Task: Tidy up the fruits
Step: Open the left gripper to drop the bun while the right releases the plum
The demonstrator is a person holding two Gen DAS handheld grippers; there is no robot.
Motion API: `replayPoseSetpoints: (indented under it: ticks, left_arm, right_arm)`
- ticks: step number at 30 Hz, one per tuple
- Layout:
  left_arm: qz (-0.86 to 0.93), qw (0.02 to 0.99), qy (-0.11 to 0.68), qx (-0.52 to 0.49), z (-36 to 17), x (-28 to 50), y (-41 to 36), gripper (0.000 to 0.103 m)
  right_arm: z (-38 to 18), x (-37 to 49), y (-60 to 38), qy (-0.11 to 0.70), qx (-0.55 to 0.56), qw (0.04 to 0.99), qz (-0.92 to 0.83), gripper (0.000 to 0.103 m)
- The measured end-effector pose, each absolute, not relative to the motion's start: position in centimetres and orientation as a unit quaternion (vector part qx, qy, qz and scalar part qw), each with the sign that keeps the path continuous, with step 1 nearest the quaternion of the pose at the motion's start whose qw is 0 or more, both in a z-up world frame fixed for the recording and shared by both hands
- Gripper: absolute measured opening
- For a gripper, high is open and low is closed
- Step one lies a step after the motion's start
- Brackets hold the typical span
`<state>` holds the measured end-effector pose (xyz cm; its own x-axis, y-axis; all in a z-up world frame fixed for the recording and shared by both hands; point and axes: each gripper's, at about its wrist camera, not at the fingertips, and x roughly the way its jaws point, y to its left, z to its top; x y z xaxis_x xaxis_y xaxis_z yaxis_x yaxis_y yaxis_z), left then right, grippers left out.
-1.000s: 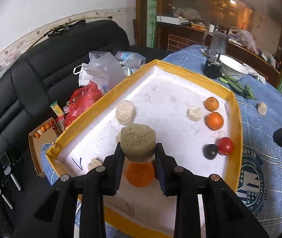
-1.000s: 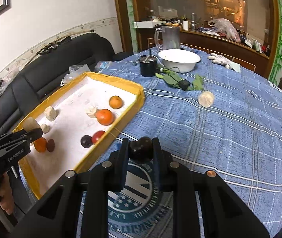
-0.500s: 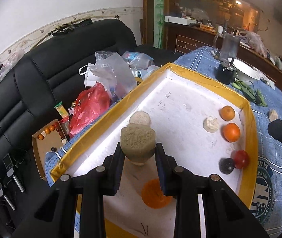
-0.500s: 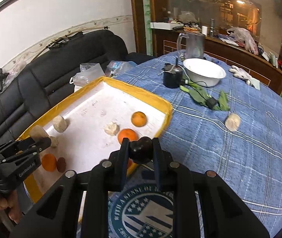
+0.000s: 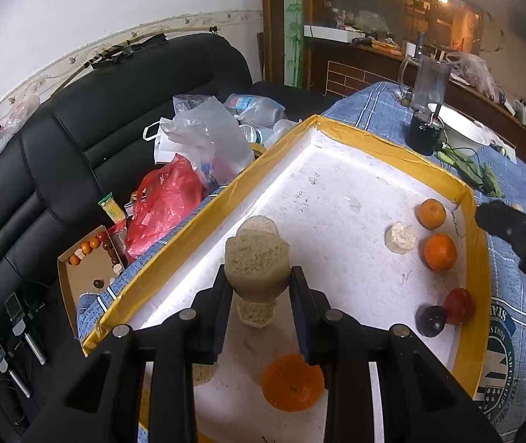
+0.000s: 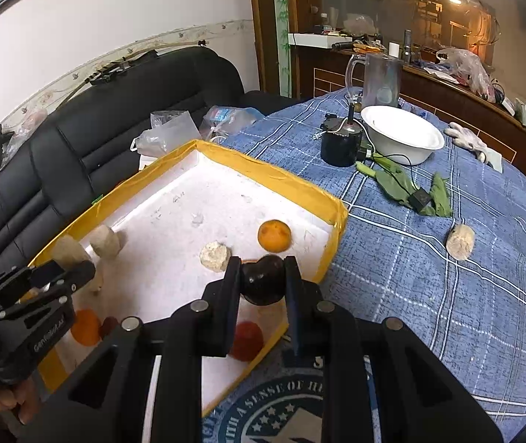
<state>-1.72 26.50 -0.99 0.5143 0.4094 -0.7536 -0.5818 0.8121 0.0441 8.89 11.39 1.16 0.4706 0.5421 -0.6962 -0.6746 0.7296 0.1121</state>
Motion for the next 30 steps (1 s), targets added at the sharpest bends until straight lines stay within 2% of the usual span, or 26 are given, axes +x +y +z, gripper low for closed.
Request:
replayPoseSetpoints:
  ticks: [25, 27, 30]
  left_arm:
    - [0.314, 0.834, 0.437, -0.125, -2.0, 0.1, 28.8, 0.031]
    - [0.319, 0.829, 0.441, -0.127, -2.1, 0.0, 28.8, 0.035]
    - [0.329, 0.831, 0.432, -0.120, -1.6, -0.5, 28.5, 0.052]
  right_arm:
    - [-1.7, 15.2, 19.4, 0.404, -0.111, 0.826, 0.377, 0.025]
    - [-2.1, 15.6, 19.8, 0.411, -0.111, 0.822, 0.378, 0.026]
    - [-2.7, 15.8, 20.1, 0.422, -0.115, 0.815, 0.380, 0.027]
